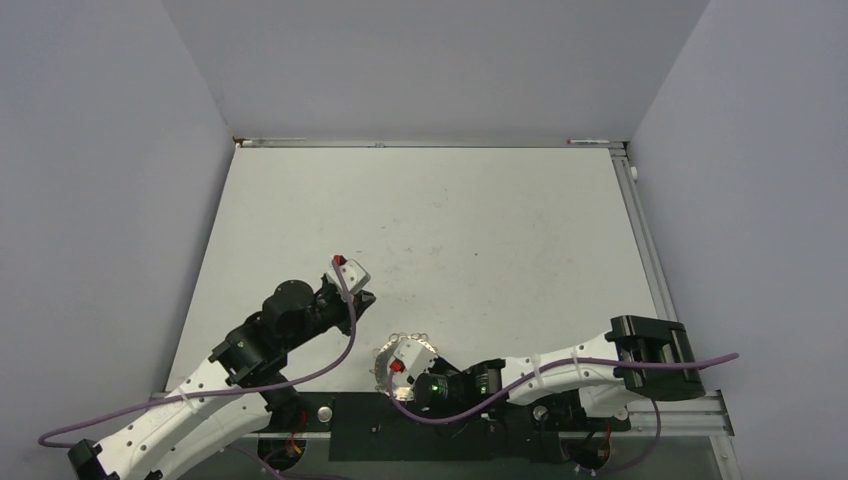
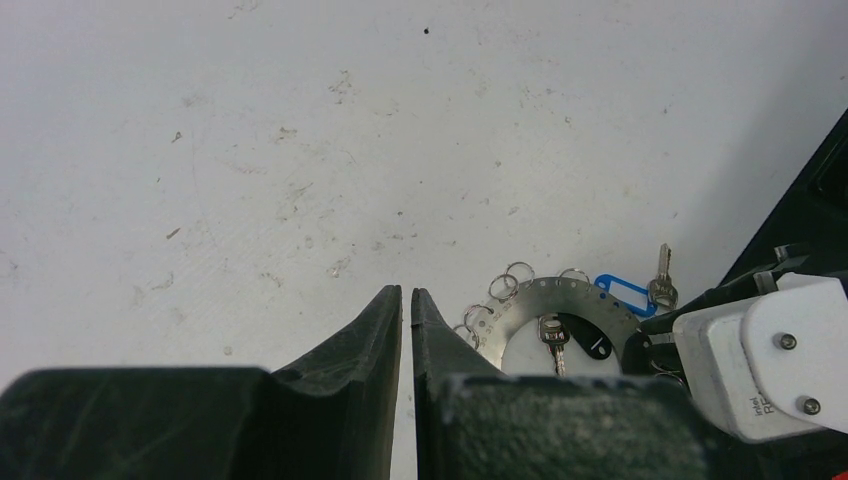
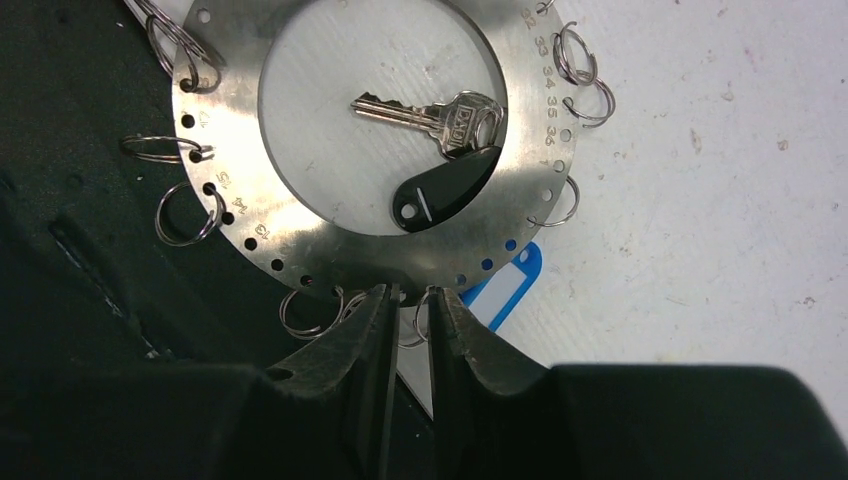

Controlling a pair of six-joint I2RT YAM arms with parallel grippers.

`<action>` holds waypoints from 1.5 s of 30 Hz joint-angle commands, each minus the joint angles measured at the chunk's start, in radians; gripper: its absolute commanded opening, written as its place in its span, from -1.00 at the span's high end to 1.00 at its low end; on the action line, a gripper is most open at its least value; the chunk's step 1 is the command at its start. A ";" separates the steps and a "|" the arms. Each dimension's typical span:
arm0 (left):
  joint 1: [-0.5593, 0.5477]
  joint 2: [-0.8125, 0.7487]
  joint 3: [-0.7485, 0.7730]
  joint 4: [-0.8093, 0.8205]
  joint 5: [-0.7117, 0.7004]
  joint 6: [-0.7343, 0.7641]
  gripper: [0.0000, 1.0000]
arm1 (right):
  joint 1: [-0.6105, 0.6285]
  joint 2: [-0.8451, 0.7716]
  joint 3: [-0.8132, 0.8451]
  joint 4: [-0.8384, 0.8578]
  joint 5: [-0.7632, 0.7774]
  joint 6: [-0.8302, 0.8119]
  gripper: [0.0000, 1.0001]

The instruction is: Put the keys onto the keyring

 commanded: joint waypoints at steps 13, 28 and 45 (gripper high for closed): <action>0.006 -0.015 0.029 0.007 0.010 0.006 0.88 | -0.055 0.005 0.042 -0.055 -0.041 0.063 0.64; 0.006 -0.013 0.029 0.007 0.016 0.007 0.89 | -0.123 -0.001 0.054 -0.089 -0.156 0.091 0.53; 0.006 -0.020 0.028 0.007 0.019 0.007 0.90 | -0.193 0.021 0.019 -0.035 -0.320 0.120 0.89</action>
